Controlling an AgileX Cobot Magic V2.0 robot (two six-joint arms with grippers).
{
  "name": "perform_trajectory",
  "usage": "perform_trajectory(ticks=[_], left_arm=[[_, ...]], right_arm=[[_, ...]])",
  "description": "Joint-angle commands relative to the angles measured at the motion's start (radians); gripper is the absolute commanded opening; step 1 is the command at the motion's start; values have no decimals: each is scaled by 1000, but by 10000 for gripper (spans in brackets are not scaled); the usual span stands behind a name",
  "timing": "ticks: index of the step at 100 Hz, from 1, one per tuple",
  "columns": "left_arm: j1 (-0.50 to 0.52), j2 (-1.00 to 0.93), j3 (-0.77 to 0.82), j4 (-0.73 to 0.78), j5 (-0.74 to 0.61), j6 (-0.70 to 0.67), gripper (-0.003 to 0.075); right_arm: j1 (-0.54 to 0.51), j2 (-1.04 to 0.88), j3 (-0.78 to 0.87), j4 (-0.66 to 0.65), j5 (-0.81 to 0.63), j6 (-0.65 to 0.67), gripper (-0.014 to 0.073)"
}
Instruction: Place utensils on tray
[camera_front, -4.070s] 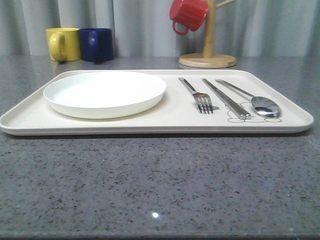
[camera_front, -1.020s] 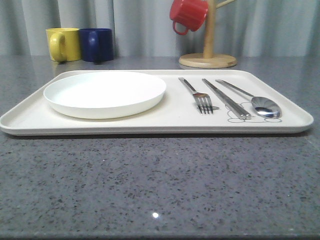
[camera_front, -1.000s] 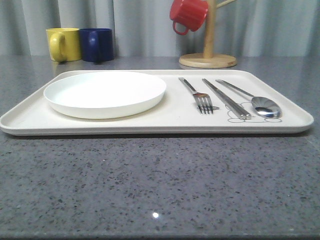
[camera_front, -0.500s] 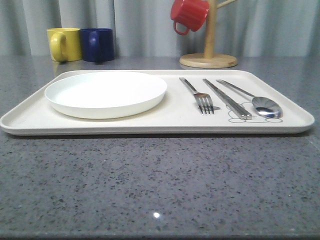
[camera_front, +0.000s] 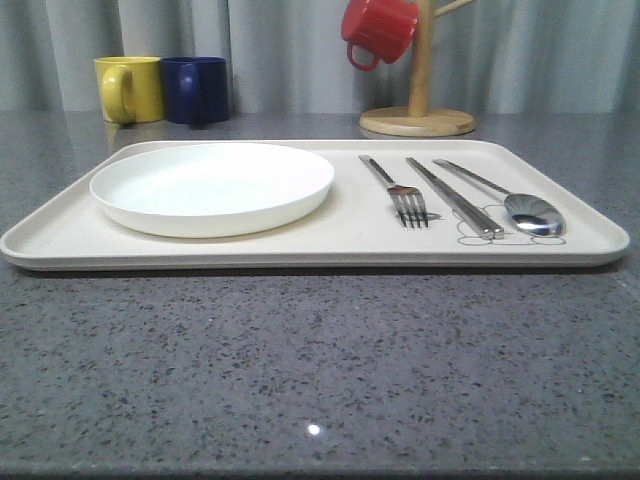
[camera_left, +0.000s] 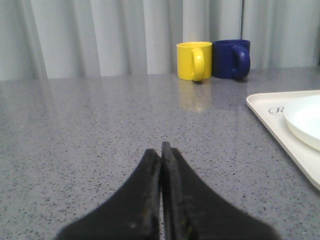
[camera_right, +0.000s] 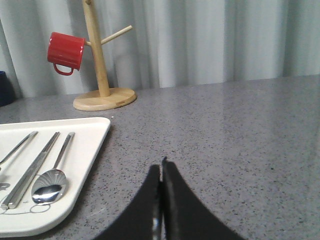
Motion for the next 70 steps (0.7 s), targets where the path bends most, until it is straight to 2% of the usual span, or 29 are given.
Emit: perform_trajectory(ticks=[1, 18, 70], left_arm=[[13, -34, 26, 3, -86, -12, -19], [15, -34, 26, 7, -133, -12, -19], [15, -34, 26, 7, -132, -12, -19]], right_arm=[[-4, -19, 2, -12, -81, -11, -69], [-4, -19, 2, -12, -80, -11, -69], [-4, -19, 2, -12, -81, -10, -69]])
